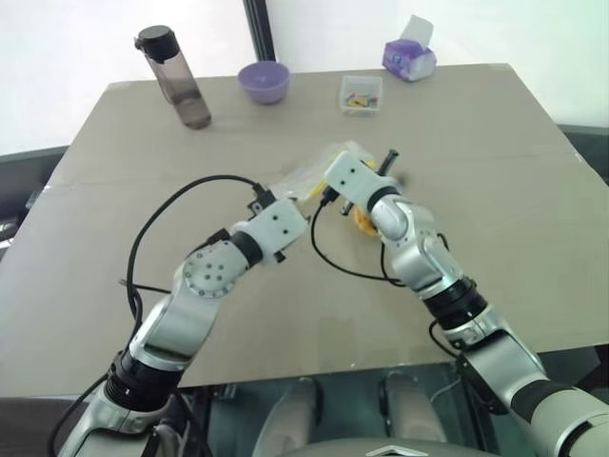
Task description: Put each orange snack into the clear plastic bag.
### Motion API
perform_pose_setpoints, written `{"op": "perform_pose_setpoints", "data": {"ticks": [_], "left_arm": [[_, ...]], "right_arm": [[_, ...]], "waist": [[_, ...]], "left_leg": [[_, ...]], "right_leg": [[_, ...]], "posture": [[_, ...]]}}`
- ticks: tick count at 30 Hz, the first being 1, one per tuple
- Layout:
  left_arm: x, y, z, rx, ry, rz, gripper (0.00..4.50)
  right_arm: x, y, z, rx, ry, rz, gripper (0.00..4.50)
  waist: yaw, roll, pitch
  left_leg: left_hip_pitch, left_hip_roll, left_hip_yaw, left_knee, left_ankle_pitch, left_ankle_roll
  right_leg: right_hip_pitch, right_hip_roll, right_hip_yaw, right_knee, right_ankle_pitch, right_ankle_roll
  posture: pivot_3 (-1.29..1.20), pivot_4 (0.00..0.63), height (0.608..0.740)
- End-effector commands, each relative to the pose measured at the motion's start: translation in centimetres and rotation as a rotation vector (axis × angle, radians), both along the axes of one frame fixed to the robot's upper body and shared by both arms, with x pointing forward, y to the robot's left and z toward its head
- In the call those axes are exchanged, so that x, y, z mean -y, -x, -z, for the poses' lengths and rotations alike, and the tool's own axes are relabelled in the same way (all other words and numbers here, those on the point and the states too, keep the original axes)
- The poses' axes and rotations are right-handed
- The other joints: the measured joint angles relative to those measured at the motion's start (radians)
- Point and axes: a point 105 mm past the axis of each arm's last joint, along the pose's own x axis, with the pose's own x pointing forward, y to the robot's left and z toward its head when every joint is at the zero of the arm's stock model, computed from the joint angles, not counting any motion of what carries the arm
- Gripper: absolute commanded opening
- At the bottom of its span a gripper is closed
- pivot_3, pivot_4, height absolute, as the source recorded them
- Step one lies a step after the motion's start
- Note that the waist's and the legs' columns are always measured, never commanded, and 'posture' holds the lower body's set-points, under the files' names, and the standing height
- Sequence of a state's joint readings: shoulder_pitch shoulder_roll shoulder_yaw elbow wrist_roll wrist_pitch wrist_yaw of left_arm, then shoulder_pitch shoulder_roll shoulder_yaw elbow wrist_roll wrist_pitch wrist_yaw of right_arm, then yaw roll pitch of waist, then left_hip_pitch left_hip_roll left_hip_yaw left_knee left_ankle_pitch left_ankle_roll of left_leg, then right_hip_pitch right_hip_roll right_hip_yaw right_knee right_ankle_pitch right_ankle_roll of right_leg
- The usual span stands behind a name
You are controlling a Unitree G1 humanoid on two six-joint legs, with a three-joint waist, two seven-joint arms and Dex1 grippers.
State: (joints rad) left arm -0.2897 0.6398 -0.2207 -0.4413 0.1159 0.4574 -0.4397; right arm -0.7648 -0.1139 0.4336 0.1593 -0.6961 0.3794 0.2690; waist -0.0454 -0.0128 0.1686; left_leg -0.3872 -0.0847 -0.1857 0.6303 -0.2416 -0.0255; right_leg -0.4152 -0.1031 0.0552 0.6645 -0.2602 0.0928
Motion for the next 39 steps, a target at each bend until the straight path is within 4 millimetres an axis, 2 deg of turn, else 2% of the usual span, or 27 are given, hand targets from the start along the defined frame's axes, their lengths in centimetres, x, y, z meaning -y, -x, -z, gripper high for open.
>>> {"op": "perform_pose_setpoints", "data": {"ticks": [1,10,20,22,24,25,27,30,33,34,36,39], "left_arm": [[-0.3,0.4,-0.8,0.043,-0.005,-0.018,2.00],[0.9,0.3,-2.2,0.108,0.043,-0.001,2.00],[1.1,0.4,-1.9,0.104,0.045,0.001,2.00],[1.2,0.3,-2.0,0.109,0.048,-0.002,1.26],[1.2,0.2,-2.1,0.112,0.053,-0.005,0.32],[1.2,0.2,-2.1,0.112,0.054,-0.006,0.10],[1.3,0.2,-2.0,0.108,0.055,-0.009,0.10],[1.2,0.3,-1.6,0.099,0.050,-0.017,0.10],[0.9,0.1,-1.4,0.098,0.042,-0.035,0.10],[0.7,0.0,-1.5,0.103,0.046,-0.047,0.00],[0.4,-0.2,-1.6,0.109,0.057,-0.064,0.00],[0.3,-0.2,-1.7,0.116,0.065,-0.070,0.00]], "right_arm": [[-0.5,0.4,-1.6,0.068,-0.012,-0.024,0.00],[-0.5,0.4,-1.5,0.065,-0.011,-0.028,0.00],[-0.6,0.5,-1.3,0.061,-0.016,-0.033,0.00],[-0.6,0.5,-1.2,0.056,-0.018,-0.034,0.00],[-0.7,0.6,-1.1,0.049,-0.025,-0.045,0.00],[-0.7,0.6,-1.1,0.051,-0.032,-0.051,0.00],[-0.7,0.6,-0.9,0.042,-0.044,-0.055,0.00],[-0.3,0.2,-1.0,-0.002,-0.161,-0.022,0.00],[0.1,-0.2,-0.5,-0.118,-0.275,-0.031,0.00],[0.1,-0.1,-0.4,-0.148,-0.285,-0.052,0.58],[0.5,0.1,-0.4,-0.154,-0.290,-0.066,1.27],[0.9,0.2,0.0,-0.187,-0.294,-0.076,2.94]], "waist": [[0.000,0.000,0.000],[0.001,0.000,0.000],[0.000,0.000,0.000],[0.000,0.000,0.000],[0.000,0.000,0.000],[0.000,0.000,0.000],[0.000,0.000,0.000],[0.000,0.000,0.000],[0.000,0.000,0.000],[0.001,0.000,0.000],[0.001,0.000,0.000],[0.001,0.000,0.000]], "left_leg": [[0.000,0.000,0.000,0.000,0.000,0.000],[0.000,0.000,0.000,0.001,0.000,0.000],[0.000,0.000,0.000,0.001,0.000,0.000],[0.000,0.000,0.000,0.001,0.000,0.000],[0.000,0.000,0.000,0.001,0.000,0.000],[0.000,0.000,0.000,0.001,0.000,0.000],[0.000,0.000,0.000,0.001,0.000,0.000],[0.000,0.000,0.000,0.001,0.000,0.000],[0.000,0.000,0.000,0.001,0.000,0.000],[0.000,0.000,0.000,0.001,0.000,0.000],[0.000,0.000,0.000,0.002,0.000,0.000],[0.000,0.000,0.000,0.002,0.000,0.000]], "right_leg": [[0.000,0.000,0.000,0.000,0.000,0.000],[0.000,0.000,0.000,0.000,0.000,0.000],[0.000,0.000,0.000,0.001,0.000,0.000],[0.000,0.000,0.000,0.001,0.000,0.000],[0.000,0.000,0.000,0.001,0.001,0.000],[0.000,0.000,0.000,0.001,0.001,0.000],[0.000,0.000,0.000,0.001,0.001,0.000],[0.000,0.000,0.000,0.001,0.001,0.000],[0.000,0.000,0.000,0.001,0.001,0.000],[0.000,0.000,0.000,0.001,0.001,0.000],[0.000,0.000,0.000,0.001,0.001,0.000],[0.000,0.000,0.000,0.001,0.001,0.000]], "posture": [[0.00,0.150,0.740],[0.00,0.150,0.740],[0.00,0.150,0.740],[0.00,0.150,0.740],[0.00,0.150,0.740],[0.00,0.150,0.740],[0.00,0.150,0.740],[0.00,0.150,0.740],[0.00,0.150,0.740],[0.00,0.150,0.740],[0.00,0.150,0.740],[0.00,0.150,0.740]]}}
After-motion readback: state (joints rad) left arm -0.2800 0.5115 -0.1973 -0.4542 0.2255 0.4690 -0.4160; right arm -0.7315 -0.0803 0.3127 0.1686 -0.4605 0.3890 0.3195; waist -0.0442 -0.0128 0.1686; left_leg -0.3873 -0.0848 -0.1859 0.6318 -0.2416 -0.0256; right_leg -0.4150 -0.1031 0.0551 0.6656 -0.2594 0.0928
